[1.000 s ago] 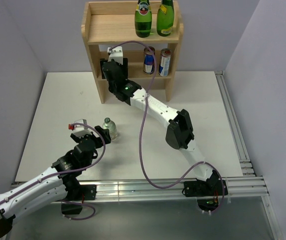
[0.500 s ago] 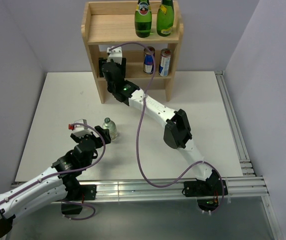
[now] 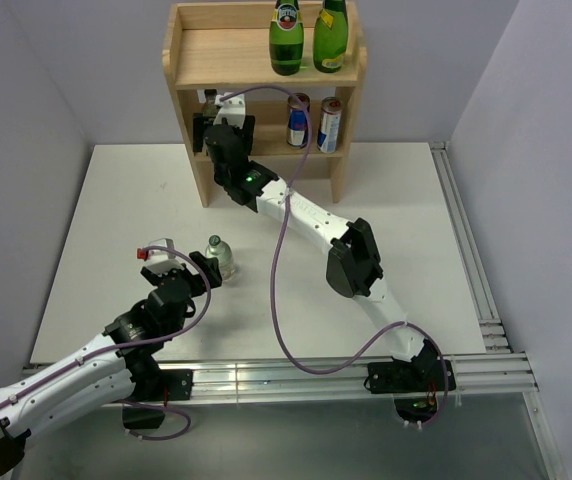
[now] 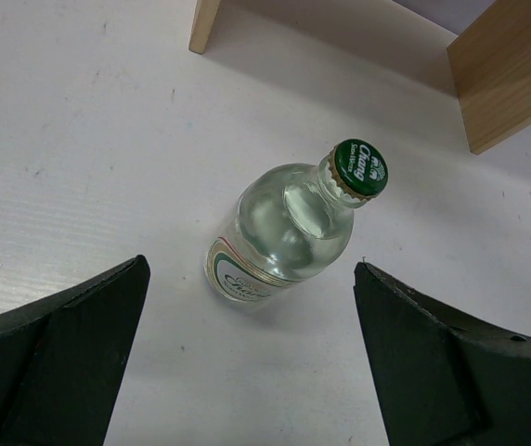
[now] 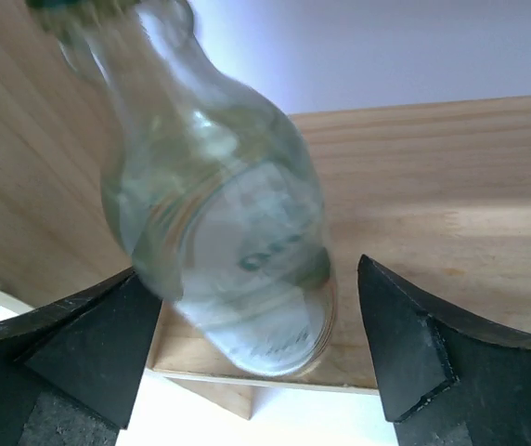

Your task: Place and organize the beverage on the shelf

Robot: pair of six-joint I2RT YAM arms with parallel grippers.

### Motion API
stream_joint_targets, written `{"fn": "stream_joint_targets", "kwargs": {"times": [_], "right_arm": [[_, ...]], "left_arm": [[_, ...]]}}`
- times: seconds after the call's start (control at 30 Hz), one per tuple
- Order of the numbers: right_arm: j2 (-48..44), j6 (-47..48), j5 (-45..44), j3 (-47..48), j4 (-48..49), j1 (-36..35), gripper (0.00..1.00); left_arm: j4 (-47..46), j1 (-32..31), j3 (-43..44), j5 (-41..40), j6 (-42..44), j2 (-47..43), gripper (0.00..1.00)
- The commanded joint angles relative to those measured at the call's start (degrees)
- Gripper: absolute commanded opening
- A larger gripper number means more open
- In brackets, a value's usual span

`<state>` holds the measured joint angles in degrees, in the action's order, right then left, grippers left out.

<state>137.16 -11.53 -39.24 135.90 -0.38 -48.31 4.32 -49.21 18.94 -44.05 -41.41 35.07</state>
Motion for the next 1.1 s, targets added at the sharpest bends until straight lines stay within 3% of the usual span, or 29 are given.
{"fn": "stream_joint_targets", "kwargs": {"times": [0.0, 0.47, 0.77, 0.93, 1.07], "right_arm": [[0.38, -0.86, 0.22, 2.97, 3.81, 0.41, 0.91], [-4.09, -1.12, -1.88, -1.68, 3.29, -0.55, 0.92], [-26.49, -0.25, -6.81, -32.41, 12.07, -6.26, 0.92], [-38.25, -3.14, -7.95, -43.68, 11.28, -8.90, 0.92], [-49.25, -7.44, -11.98, -58.32, 9.27, -12.23, 0.91]], "left_arm": [[-0.54, -0.18, -0.22, -0.77, -0.60, -0.44, 0.99], [-0.80, -0.18, -0.04, -0.95, -0.43, 0.00, 0.99], [-1.06, -0.18, -0.66, -1.30, -0.17, -1.67, 0.99], [-1.15, -0.18, -0.40, -1.74, -0.16, -0.97, 0.99], [-3.61, -0.18, -0.66, -1.47, 0.63, 2.01, 0.99]]}}
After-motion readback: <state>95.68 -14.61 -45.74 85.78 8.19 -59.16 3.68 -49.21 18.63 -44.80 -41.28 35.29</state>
